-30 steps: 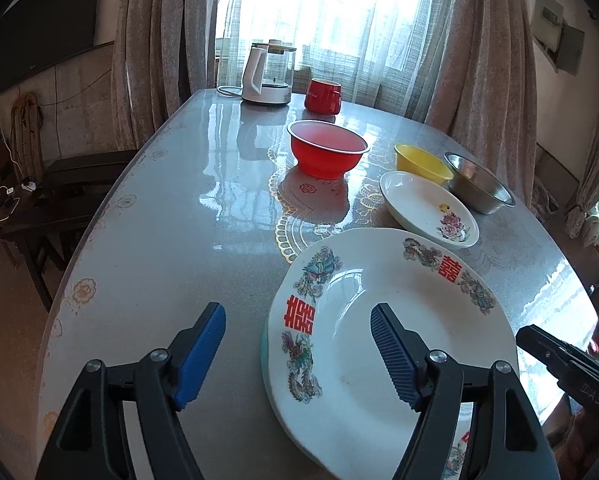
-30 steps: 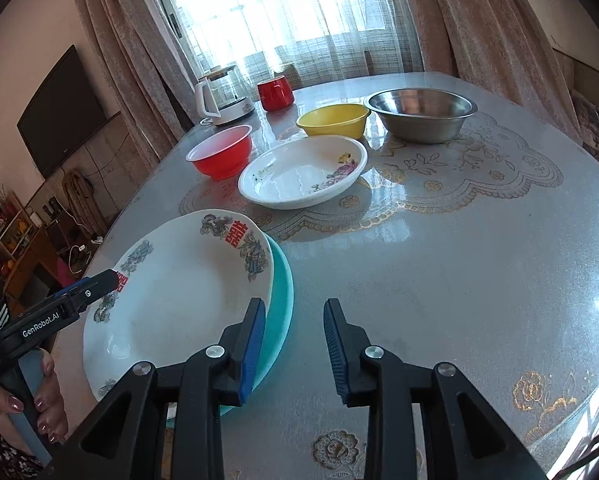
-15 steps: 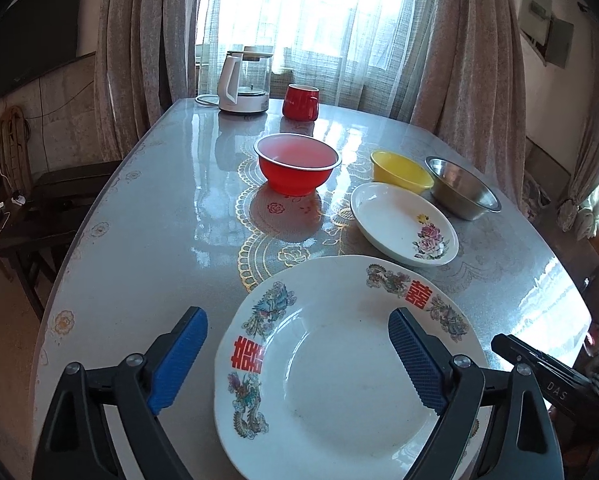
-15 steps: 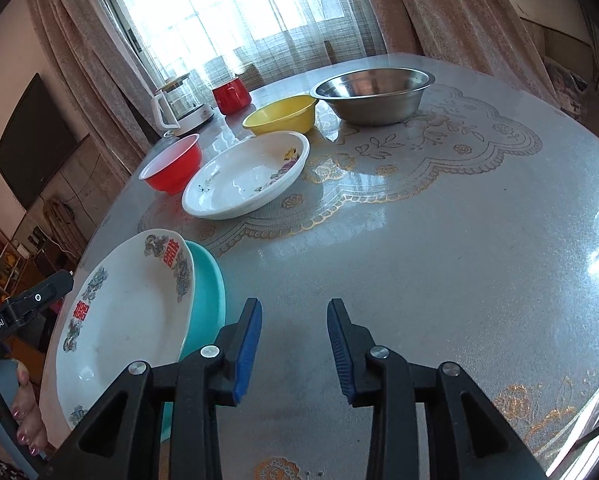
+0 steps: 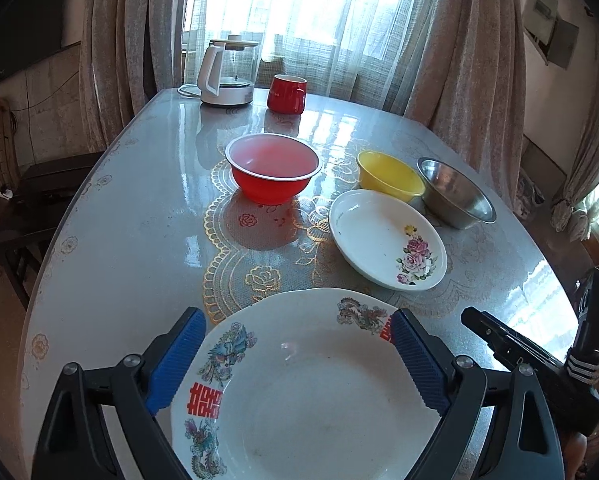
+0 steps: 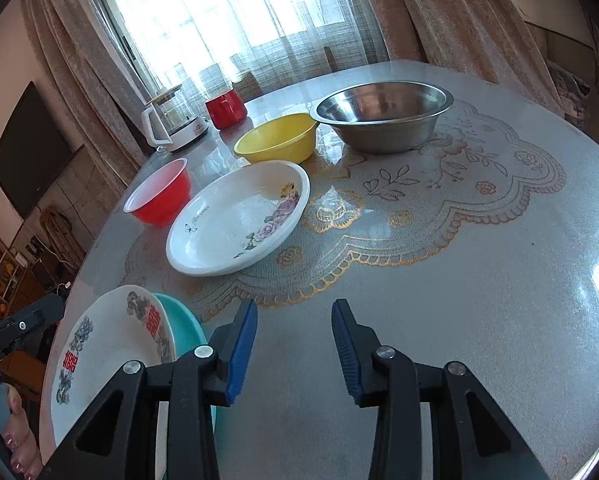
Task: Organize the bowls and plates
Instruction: 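Move the right gripper to the floral white plate rim and grasp it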
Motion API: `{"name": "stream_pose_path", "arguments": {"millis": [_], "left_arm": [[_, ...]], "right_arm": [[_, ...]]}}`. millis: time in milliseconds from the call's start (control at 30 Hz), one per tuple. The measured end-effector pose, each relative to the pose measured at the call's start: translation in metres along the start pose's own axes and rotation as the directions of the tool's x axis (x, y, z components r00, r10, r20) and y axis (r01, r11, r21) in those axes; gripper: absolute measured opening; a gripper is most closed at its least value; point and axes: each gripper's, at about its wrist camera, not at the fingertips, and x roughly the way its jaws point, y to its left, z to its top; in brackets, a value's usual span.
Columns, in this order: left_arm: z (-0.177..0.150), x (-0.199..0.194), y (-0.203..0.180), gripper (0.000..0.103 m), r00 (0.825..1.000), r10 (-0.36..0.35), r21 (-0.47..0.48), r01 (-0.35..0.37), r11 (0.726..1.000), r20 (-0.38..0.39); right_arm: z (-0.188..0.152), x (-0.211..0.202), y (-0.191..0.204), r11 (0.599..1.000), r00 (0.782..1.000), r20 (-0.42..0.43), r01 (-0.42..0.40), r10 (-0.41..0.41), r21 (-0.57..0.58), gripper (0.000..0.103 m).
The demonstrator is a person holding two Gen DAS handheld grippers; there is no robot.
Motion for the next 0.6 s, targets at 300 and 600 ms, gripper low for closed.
{"name": "stream_pose_path", "arguments": {"millis": [300, 600], "left_arm": [[0.015, 0.012, -0.006, 0.093, 1.000, -0.017, -0.025, 0.016, 1.000, -0.026], [0.027, 0.020, -0.017, 0.092, 0.999, 0.007, 0.046, -0.006, 0.999, -0.035]], "right_arm": [[0.042, 0.041, -0.004, 0.995, 0.996, 0.012, -0.086, 0.086, 0.059, 0.037], [0.055, 0.082, -0.003, 0.997, 0.998, -0.040, -0.051, 0.053, 0.065, 0.022]]}}
